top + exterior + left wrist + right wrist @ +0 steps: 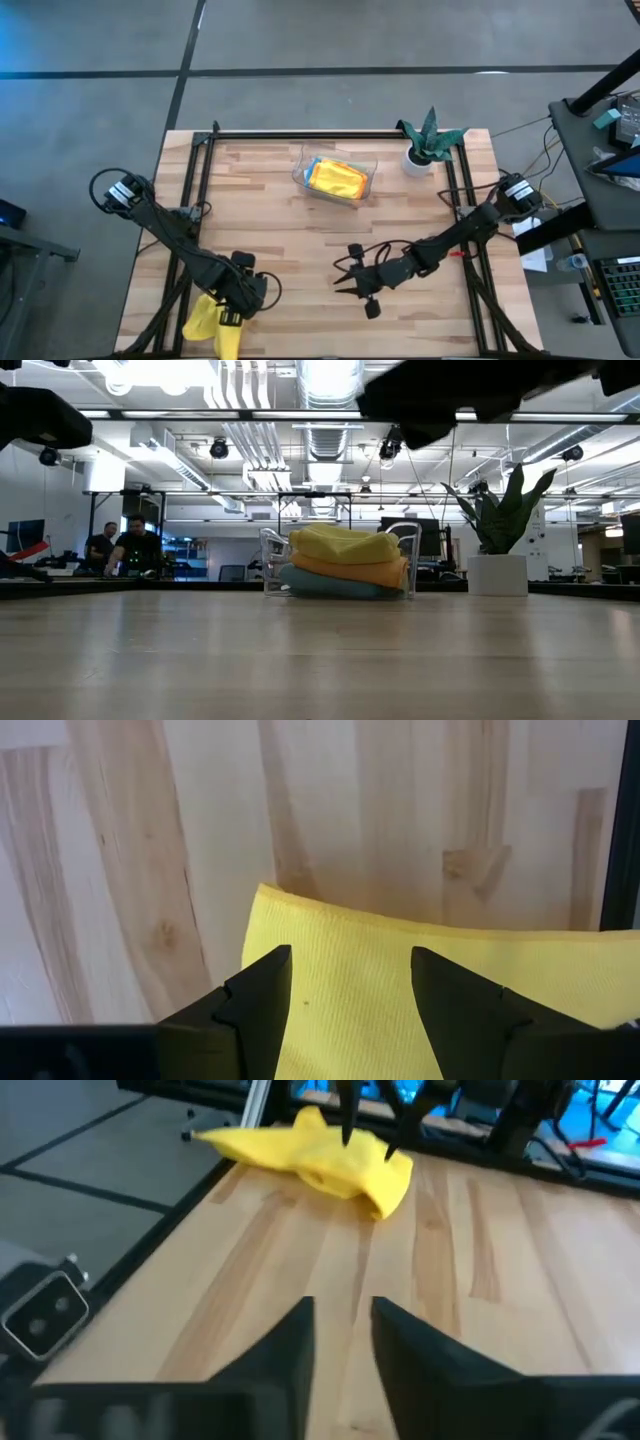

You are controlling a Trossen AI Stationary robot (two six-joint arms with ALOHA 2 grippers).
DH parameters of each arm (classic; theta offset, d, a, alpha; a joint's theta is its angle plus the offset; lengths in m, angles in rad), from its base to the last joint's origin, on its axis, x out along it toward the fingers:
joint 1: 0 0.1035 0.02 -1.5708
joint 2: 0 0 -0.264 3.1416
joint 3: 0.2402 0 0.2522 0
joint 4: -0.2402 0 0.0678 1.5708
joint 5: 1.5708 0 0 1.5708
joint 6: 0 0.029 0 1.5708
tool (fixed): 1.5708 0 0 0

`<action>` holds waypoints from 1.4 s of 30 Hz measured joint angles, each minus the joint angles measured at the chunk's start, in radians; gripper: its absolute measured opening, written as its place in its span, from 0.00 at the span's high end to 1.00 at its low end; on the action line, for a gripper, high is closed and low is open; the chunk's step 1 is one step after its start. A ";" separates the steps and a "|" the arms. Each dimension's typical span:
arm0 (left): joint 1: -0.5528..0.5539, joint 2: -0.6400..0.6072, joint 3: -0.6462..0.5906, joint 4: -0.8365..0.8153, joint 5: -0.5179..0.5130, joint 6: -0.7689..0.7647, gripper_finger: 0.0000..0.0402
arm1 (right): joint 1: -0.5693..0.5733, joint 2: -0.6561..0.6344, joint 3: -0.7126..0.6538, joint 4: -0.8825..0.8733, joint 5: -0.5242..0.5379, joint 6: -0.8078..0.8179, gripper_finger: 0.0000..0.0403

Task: Fold microfiber towels
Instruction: Fold the yellow towel

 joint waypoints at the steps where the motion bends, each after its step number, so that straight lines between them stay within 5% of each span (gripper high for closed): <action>1: 0.000 0.000 0.000 0.000 0.001 0.000 0.53 | 0.001 0.010 0.000 0.000 0.001 0.000 0.75; 9: 0.000 -0.006 0.003 -0.034 0.032 -0.027 0.53 | 0.001 0.042 0.000 0.009 0.046 0.012 0.44; 17: -0.001 -0.018 -0.023 -0.107 0.042 -0.053 0.47 | 0.001 0.036 0.000 0.061 0.072 0.012 0.29; 26: -0.015 -0.018 -0.030 -0.102 0.033 -0.103 0.28 | 0.000 0.037 0.000 0.057 0.072 0.022 0.27; 42: -0.100 -0.023 -0.195 0.076 0.031 -0.314 0.26 | -0.002 0.037 0.000 0.053 0.072 0.026 0.33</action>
